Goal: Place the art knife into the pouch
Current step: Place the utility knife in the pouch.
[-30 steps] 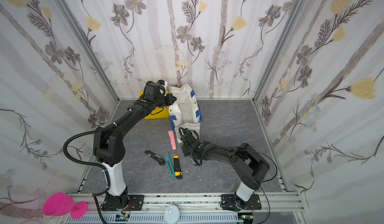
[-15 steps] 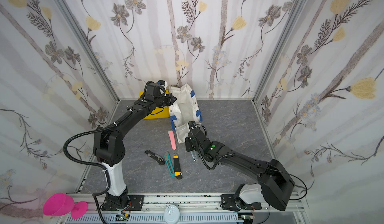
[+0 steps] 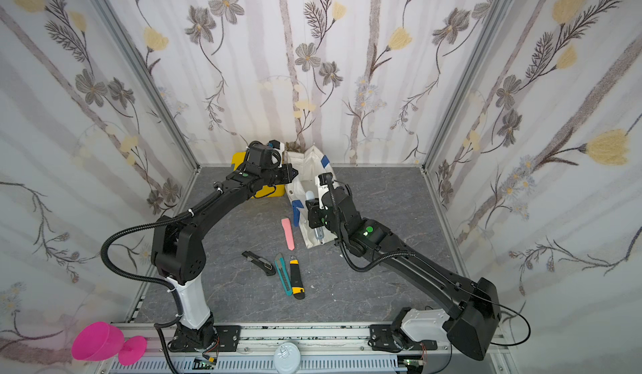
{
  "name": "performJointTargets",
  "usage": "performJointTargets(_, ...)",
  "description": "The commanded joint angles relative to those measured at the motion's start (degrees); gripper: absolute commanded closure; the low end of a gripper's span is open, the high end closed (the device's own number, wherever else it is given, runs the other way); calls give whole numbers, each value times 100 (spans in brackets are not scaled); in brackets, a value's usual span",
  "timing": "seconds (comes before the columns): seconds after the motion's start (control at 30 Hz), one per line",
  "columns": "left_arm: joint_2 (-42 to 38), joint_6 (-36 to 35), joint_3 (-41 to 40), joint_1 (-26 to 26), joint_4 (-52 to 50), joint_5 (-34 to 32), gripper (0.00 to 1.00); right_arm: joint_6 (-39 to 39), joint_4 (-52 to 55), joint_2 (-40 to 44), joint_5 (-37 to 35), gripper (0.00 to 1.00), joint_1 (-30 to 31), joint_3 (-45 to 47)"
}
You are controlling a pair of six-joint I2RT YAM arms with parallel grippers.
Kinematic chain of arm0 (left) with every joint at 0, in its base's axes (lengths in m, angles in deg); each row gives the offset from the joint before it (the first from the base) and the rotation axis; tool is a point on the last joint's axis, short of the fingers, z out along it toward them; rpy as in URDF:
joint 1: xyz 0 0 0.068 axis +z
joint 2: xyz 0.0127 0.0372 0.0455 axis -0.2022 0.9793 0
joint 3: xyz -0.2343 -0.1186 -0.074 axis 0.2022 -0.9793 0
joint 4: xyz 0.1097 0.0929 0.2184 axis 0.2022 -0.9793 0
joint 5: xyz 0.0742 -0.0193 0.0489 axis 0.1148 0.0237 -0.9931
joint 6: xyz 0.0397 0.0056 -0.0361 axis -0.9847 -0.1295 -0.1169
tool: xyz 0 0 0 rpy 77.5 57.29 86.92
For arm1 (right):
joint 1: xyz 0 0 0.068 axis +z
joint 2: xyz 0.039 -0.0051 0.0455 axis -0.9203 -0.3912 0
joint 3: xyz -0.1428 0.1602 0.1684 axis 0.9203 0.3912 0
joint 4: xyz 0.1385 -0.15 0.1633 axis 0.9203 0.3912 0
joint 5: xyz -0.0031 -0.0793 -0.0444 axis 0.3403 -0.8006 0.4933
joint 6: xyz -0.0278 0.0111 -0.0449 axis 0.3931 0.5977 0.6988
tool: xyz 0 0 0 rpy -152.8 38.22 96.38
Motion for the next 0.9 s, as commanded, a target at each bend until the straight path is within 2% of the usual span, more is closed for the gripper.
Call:
performJointTargets(0.0, -168, 0, -173, -58, 292, 1, 100, 253, -76, -302, -56, 77, -272, -447)
performJointTargets(0.23, -353, 168, -616, -171, 713, 194, 100, 586, -287, -1266, -82, 76, -603, -1332)
performJointTargets(0.4, -347, 155, -638, -192, 731, 177, 100, 613, -603, -1812, -211, 77, -715, -1486)
performJointTargets(0.7, -419, 119, -751, -224, 803, 189, 100, 757, -762, -2384, -128, 78, -997, -2105)
performJointTargets(0.87, -409, 102, -728, -221, 775, 110, 100, 678, -679, -2614, 20, 79, -1039, -2148)
